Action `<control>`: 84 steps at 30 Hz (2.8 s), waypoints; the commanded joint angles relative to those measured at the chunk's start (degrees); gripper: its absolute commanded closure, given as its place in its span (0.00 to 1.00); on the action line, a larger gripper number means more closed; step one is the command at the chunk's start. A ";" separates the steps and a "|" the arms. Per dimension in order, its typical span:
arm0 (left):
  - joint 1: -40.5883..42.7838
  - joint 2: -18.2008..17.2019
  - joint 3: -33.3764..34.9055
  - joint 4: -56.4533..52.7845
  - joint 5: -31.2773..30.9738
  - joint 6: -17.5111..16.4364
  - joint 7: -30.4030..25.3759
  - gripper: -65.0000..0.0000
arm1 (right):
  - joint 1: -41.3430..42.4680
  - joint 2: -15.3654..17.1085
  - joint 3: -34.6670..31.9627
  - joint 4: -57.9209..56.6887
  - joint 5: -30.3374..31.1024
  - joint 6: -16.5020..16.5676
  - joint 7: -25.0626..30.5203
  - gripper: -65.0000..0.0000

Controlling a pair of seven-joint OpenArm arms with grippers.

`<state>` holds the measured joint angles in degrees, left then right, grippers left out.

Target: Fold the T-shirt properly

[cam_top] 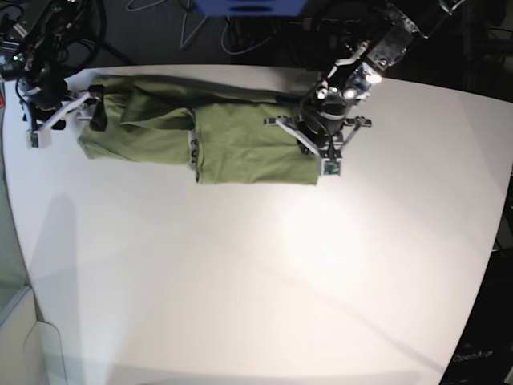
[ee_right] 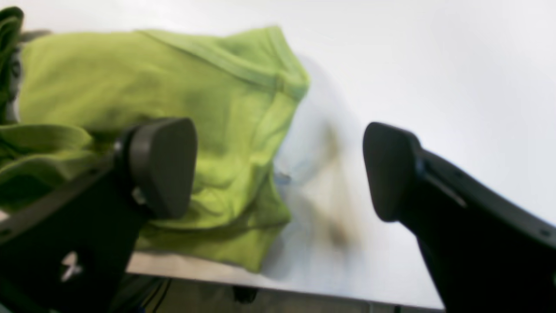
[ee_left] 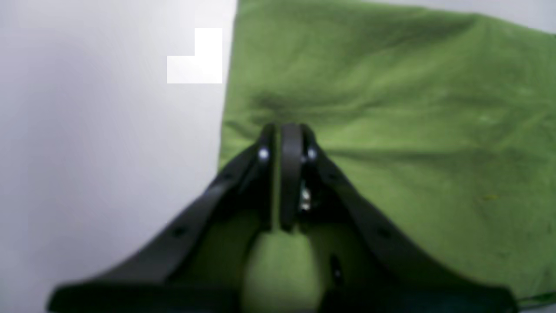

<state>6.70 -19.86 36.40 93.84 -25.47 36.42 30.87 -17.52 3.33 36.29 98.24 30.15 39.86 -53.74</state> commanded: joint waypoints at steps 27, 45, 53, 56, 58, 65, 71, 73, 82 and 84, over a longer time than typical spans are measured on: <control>1.17 -1.02 -0.14 -0.96 -1.56 2.56 6.09 0.96 | 1.21 1.19 -1.96 -5.71 0.57 0.14 1.03 0.15; 1.17 -0.58 -0.14 -0.96 -1.56 2.56 6.18 0.96 | 1.21 0.75 -3.28 -5.18 0.57 0.14 0.59 0.99; 1.17 -0.58 -0.05 -0.96 -1.56 2.56 6.27 0.96 | -0.20 1.55 -10.75 4.93 0.49 0.14 0.50 0.99; 1.17 -0.58 0.04 -1.14 -1.56 2.56 6.27 0.96 | -0.64 1.63 -14.45 8.36 0.49 0.14 0.50 0.99; 1.08 -0.58 0.12 -1.14 -1.56 2.56 6.27 0.96 | -0.72 2.16 -17.17 10.29 0.49 0.14 0.50 0.99; 0.82 -0.58 0.12 -1.23 -1.56 2.56 6.27 0.96 | 1.47 4.01 -26.32 11.35 0.49 0.14 -2.92 0.99; 0.73 -0.58 0.12 -1.05 -1.56 2.56 6.27 0.96 | 4.90 4.80 -35.63 11.26 0.49 0.14 -3.28 0.99; 0.73 -0.58 0.12 -0.96 -1.56 2.56 6.27 0.96 | 5.96 4.80 -38.10 11.26 0.49 0.14 -3.28 0.99; 0.73 -0.49 0.21 -0.96 -1.56 2.56 6.09 0.96 | 10.88 2.95 -47.59 11.17 0.57 0.14 -3.80 0.99; 0.82 -0.49 0.21 -0.96 -1.12 2.56 6.01 0.96 | 12.29 1.99 -47.85 11.17 0.57 0.14 -6.00 0.99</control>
<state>6.55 -19.68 36.53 93.84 -24.84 37.12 31.46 -6.24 5.34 -11.66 108.49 29.50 39.86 -61.08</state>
